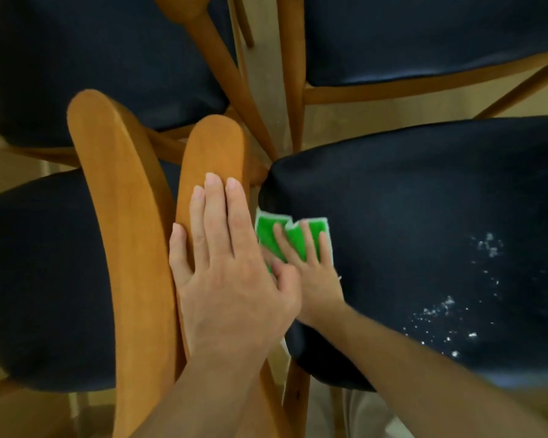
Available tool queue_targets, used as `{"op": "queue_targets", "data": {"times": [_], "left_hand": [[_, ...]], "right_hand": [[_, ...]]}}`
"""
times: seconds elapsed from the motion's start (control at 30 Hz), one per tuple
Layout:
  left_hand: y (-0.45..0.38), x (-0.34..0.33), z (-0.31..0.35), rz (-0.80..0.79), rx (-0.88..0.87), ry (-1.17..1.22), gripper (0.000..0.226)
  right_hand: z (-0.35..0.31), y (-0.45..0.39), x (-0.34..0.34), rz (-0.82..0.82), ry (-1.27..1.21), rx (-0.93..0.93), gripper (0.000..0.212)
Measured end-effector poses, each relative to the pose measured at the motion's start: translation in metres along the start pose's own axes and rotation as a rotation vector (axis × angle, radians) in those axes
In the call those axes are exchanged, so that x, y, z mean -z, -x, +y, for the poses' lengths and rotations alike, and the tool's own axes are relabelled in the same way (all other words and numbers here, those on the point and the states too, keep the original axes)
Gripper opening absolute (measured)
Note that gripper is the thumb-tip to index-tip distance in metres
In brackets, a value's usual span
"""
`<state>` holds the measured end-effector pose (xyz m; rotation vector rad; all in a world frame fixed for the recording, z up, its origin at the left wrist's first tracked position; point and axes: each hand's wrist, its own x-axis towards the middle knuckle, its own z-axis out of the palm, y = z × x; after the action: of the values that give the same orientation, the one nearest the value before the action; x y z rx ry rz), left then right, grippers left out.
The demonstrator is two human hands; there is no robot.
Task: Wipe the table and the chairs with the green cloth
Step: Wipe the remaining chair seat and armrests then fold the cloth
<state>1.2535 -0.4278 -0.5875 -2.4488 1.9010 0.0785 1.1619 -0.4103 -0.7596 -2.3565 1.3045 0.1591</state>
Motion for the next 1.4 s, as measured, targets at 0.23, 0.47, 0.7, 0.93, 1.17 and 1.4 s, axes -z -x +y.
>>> {"op": "queue_targets", "data": {"times": [0.23, 0.47, 0.7, 0.93, 1.17, 1.4], "left_hand": [[0.001, -0.002, -0.001, 0.009, -0.003, 0.015, 0.091], [0.001, -0.002, -0.001, 0.013, -0.005, 0.026, 0.093], [0.002, -0.001, -0.001, 0.023, -0.004, 0.02, 0.09], [0.001, -0.001, -0.001, 0.0, -0.01, 0.0, 0.095], [0.002, 0.0, -0.001, 0.001, -0.02, 0.003, 0.094], [0.003, -0.004, -0.004, 0.04, -0.036, 0.008, 0.093]], "right_hand": [[0.018, 0.145, -0.046, -0.241, 0.22, 0.404, 0.06], [0.034, 0.045, -0.006, 0.011, 0.124, 0.258, 0.063], [0.098, -0.086, 0.054, 0.067, -0.042, -0.357, 0.059], [0.055, 0.048, 0.011, -0.095, 0.06, -0.206, 0.061], [0.057, 0.146, -0.005, -0.344, 0.091, 0.03, 0.056], [0.202, 0.055, 0.051, -0.031, 0.068, -0.491, 0.06]]}}
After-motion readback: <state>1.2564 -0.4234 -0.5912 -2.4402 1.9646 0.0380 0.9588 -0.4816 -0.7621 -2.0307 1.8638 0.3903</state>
